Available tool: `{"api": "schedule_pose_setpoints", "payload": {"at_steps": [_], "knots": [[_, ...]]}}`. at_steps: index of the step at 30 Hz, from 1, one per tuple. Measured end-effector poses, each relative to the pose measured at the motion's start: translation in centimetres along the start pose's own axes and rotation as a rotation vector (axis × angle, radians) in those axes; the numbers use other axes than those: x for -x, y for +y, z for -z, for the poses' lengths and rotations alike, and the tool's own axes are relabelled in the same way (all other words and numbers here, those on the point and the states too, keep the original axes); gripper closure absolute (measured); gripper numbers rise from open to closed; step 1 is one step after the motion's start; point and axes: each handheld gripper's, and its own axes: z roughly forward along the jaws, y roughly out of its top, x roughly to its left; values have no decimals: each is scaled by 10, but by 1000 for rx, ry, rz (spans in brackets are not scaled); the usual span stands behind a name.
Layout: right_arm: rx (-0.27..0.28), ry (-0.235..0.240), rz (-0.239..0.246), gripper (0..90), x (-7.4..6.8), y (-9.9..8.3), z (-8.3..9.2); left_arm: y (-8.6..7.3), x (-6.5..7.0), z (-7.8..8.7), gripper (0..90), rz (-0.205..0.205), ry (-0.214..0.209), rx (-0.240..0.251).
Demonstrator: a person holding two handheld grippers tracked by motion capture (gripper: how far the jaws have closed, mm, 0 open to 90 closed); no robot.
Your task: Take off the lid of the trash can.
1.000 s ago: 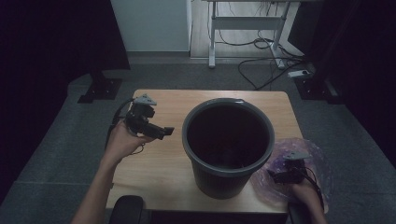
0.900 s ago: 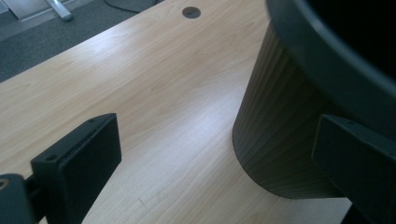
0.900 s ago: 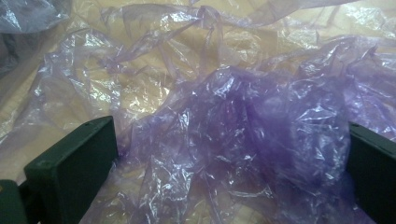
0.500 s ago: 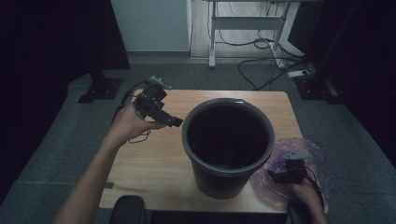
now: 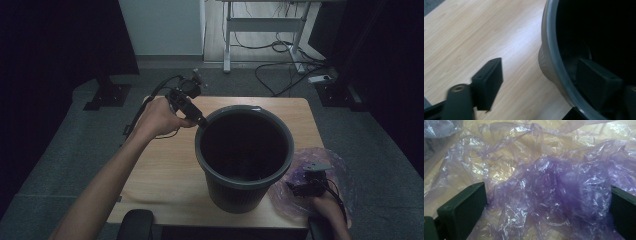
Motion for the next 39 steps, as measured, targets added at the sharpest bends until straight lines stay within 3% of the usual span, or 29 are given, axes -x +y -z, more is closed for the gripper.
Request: {"api": "schedule_pose_setpoints", "payload": {"at_steps": [6,10,16,20,27,30,34,37,39], "knots": [[1,2,2,0,0,0,0,21,6,-10,333,-4,35,-84],[1,3,5,0,0,0,0,31,11,-18,414,-20,32,-140],[1,5,7,0,1,0,0,42,18,-28,642,-34,37,-222],[1,5,7,0,1,0,0,44,18,-29,714,-31,44,-245],[1,6,8,0,1,0,0,49,15,-26,732,10,27,-266],[1,6,8,0,1,0,0,52,16,-18,741,11,50,-226],[1,6,8,0,1,0,0,56,21,-10,757,11,80,-227],[1,6,8,0,1,0,0,60,21,-3,773,21,69,-219],[1,6,8,0,1,0,0,62,18,1,782,34,39,-207]]}}
